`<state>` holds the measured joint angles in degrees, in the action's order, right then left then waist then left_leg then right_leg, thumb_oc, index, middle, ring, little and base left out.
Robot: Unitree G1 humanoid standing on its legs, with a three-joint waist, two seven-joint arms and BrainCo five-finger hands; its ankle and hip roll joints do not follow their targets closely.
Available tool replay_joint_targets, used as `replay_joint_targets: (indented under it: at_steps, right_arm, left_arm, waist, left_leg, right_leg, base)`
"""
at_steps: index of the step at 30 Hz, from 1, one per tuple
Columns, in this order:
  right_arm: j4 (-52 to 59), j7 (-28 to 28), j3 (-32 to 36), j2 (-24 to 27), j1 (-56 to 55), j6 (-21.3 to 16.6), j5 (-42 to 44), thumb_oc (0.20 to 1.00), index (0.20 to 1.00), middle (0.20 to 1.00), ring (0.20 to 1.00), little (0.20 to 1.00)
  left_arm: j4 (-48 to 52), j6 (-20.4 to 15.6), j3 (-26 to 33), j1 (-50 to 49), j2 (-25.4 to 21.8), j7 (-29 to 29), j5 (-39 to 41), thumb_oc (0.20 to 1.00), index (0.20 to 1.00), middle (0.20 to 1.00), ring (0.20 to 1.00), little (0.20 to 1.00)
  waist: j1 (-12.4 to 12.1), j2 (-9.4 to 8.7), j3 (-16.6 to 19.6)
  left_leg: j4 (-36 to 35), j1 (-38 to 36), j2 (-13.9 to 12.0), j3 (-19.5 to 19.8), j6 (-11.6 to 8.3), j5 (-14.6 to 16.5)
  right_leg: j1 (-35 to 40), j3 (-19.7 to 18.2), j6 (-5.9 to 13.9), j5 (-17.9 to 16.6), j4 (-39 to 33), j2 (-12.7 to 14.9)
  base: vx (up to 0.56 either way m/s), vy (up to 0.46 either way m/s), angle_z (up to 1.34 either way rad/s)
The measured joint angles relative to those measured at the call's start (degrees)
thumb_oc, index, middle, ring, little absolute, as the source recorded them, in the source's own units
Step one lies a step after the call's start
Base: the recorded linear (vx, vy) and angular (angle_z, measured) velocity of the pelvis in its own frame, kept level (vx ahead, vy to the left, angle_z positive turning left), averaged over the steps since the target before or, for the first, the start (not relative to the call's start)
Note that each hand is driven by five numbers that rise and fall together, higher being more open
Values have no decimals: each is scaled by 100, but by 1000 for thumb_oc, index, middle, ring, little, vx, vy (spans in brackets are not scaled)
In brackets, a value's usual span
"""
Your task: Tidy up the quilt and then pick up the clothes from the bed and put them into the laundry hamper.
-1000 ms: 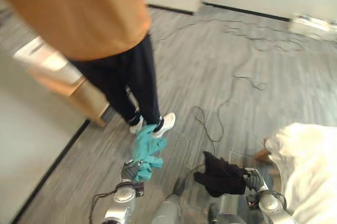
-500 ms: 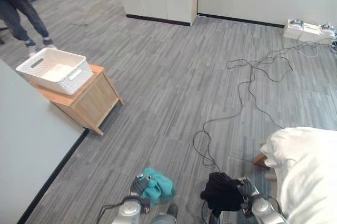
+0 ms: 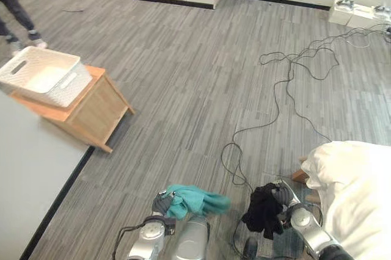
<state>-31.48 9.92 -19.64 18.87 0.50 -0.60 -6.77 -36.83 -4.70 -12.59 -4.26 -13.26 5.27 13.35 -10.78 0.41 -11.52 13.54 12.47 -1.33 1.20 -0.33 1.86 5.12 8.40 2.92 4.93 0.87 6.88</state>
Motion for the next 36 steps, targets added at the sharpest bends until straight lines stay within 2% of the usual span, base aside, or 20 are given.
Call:
replay_joint_targets:
  at_steps: [1, 3, 5, 7, 9, 16, 17, 19, 20, 21, 22, 24, 25, 26, 27, 28, 30, 32, 33, 36]
  right_arm:
    - [-68, 15, 62, -125, -27, -14, 6, 200, 200, 200, 200, 200]
    - [-81, 5, 142, -142, -25, 36, 1, 200, 200, 200, 200, 200]
    - [-23, 13, 168, -204, 19, 28, 1, 200, 200, 200, 200, 200]
    - [182, -10, 210, -181, 99, 23, 4, 200, 200, 200, 200, 200]
    - [669, -36, 432, -179, 160, -23, 15, 200, 200, 200, 200, 200]
    - [859, -122, 552, -119, -60, -82, 51, 200, 200, 200, 200, 200]
    - [835, -140, 502, -134, -60, -82, 49, 200, 200, 200, 200, 200]
    - [569, -154, 509, -201, -8, -42, 50, 200, 200, 200, 200, 200]
    - [544, -169, 498, -205, -41, -6, 51, 200, 200, 200, 200, 200]
    - [527, -175, 476, -166, -68, -17, 53, 200, 200, 200, 200, 200]
    - [393, -249, 461, -63, -76, 0, 55, 200, 200, 200, 200, 200]
    - [442, -261, 473, 36, -2, -3, 64, 200, 200, 200, 200, 200]
    - [455, -264, 625, 94, 5, 7, 66, 200, 200, 200, 200, 200]
    - [410, -268, 621, 101, 38, 48, 67, 200, 200, 200, 200, 200]
    - [393, -264, 420, 208, 73, 54, 63, 200, 200, 200, 200, 200]
    - [394, -262, 378, 224, 113, 46, 63, 200, 200, 200, 200, 200]
    - [395, -255, 335, 257, 177, 36, 60, 200, 200, 200, 200, 200]
    - [350, -260, 339, 311, 147, 23, 57, 200, 200, 200, 200, 200]
    - [329, -247, 332, 334, -28, 28, 52, 200, 200, 200, 200, 200]
    - [266, -274, 176, 367, -247, 44, -1, 200, 200, 200, 200, 200]
  left_arm:
    - [101, -9, -9, -21, -106, -11, -8, 200, 200, 200, 200, 200]
    - [226, 15, 7, 245, -125, 4, -27, 200, 200, 200, 200, 200]
    - [612, -27, 18, 336, -260, 76, -65, 200, 200, 200, 200, 200]
    - [822, -52, 142, 334, -313, 106, 16, 200, 200, 200, 200, 200]
    - [948, -18, 418, 212, -334, 128, 444, 200, 200, 200, 200, 200]
    - [1055, 15, 441, -45, -461, 106, 447, 200, 200, 200, 200, 200]
    - [1034, 16, 373, -71, -381, 101, 444, 200, 200, 200, 200, 200]
    - [854, 32, 210, -30, -116, 59, 444, 200, 200, 200, 200, 200]
    - [852, 38, 156, -88, 18, 28, 442, 200, 200, 200, 200, 200]
    - [843, 32, 139, -112, 124, -6, 442, 200, 200, 200, 200, 200]
    - [767, 31, 111, -108, 357, -65, 440, 200, 200, 200, 200, 200]
    - [878, 45, 100, 37, 307, -81, 440, 200, 200, 200, 200, 200]
    - [1048, 4, 109, 221, 289, -133, 441, 200, 200, 200, 200, 200]
    - [1114, -36, 132, 227, 257, -132, 441, 200, 200, 200, 200, 200]
    - [1173, -25, 136, 50, 74, -138, 440, 200, 200, 200, 200, 200]
    - [1175, -23, 144, -67, 12, -148, 437, 200, 200, 200, 200, 200]
    - [1147, -20, 229, -184, -101, -167, 427, 200, 200, 200, 200, 200]
    - [1043, 47, 297, -392, -96, -166, 402, 200, 200, 200, 200, 200]
    - [934, 37, 305, -390, -65, -174, 386, 200, 200, 200, 200, 200]
    - [615, 66, 348, -196, -73, -144, 381, 200, 200, 200, 200, 200]
  waist:
    - [131, -226, 29]
    - [172, -152, -43]
    - [292, -66, -39]
    - [291, 67, -84]
    - [468, 222, -203]
    - [1084, -18, -178]
    - [1229, 11, -143]
    - [1236, 80, -110]
    - [1229, 127, -1]
    - [1232, 204, 59]
    - [1231, 420, 189]
    - [1159, 349, 112]
    - [1019, 294, 9]
    - [833, 175, -50]
    - [751, 31, -61]
    - [700, -30, -82]
    - [528, -59, -106]
    - [422, 23, -161]
    - [455, 123, -177]
    - [459, -116, -47]
  left_leg:
    - [-203, -179, 258, -38, 179, 161]
    - [-506, -561, 475, 114, 341, 0]
    - [-587, -966, 612, 266, 420, 53]
    - [-712, -1242, 614, 568, 685, 299]
    - [-1024, -1669, 570, 946, 680, 286]
    - [-1385, -2701, 471, 1709, 605, 1024]
    - [-1463, -2998, 383, 1787, 496, 1187]
    - [-1151, -3417, 398, 1774, 308, 1302]
    - [-658, -3324, 431, 1829, 123, 1302]
    - [-303, -3254, 393, 1852, -8, 1206]
    - [1178, -2767, 467, 1765, -518, 1026]
    - [2872, -1654, 721, 1504, -1115, 585]
    - [4502, -828, 790, 1046, -1263, 167]
    - [4652, -576, 836, 743, -1147, 168]
    - [4211, -121, 844, 435, -738, 259]
    - [3919, 159, 832, 346, -659, 328]
    - [2017, 395, 606, -83, -150, 465]
    - [-108, 400, 290, -215, -123, 79]
    - [-970, 338, -77, -740, -153, -164]
    - [-1222, 657, -436, -1820, 48, -408]
  right_leg:
    - [-100, 22, 280, 55, 413, 275]
    - [-1154, -50, 754, 22, 3077, 706]
    - [-1819, -280, 770, -80, 4581, 880]
    - [-2133, -218, 756, -59, 4916, 802]
    - [-2281, -37, 443, 204, 4152, 454]
    - [-2846, 467, 469, -166, 328, -333]
    - [-2978, 442, 462, -162, 415, -304]
    - [-2892, 453, -41, -786, 897, -274]
    - [-2749, 463, -473, -1210, 904, -304]
    - [-2653, 461, -515, -1348, 986, -359]
    - [-2290, 540, -721, -1283, 915, -509]
    - [-1825, 566, -807, -905, 648, -567]
    - [-1688, 556, -818, -931, 507, -544]
    - [-1539, 476, -800, -969, 428, -513]
    - [-892, 430, -759, -998, 17, -535]
    - [-668, 398, -666, -782, -156, -562]
    - [-370, 336, -521, -567, -510, -552]
    - [-11, 589, -530, -580, -553, -727]
    - [318, 838, -556, -319, -586, -892]
    - [752, 1373, -363, 170, -545, -1009]
  base:
    - [362, 285, 20]
    - [318, 209, 61]
    - [470, 178, 104]
    - [576, 84, 61]
    - [606, -51, 94]
    - [714, -93, 84]
    - [560, -73, 58]
    - [502, -57, 25]
    - [389, -32, 0]
    - [302, -2, 16]
    - [518, -106, 19]
    - [518, -117, 31]
    - [132, -20, 0]
    - [661, 17, -30]
    - [538, 37, -37]
    - [729, 97, -15]
    - [581, 162, -44]
    - [598, 179, -22]
    - [320, 90, 60]
    - [429, 200, 84]
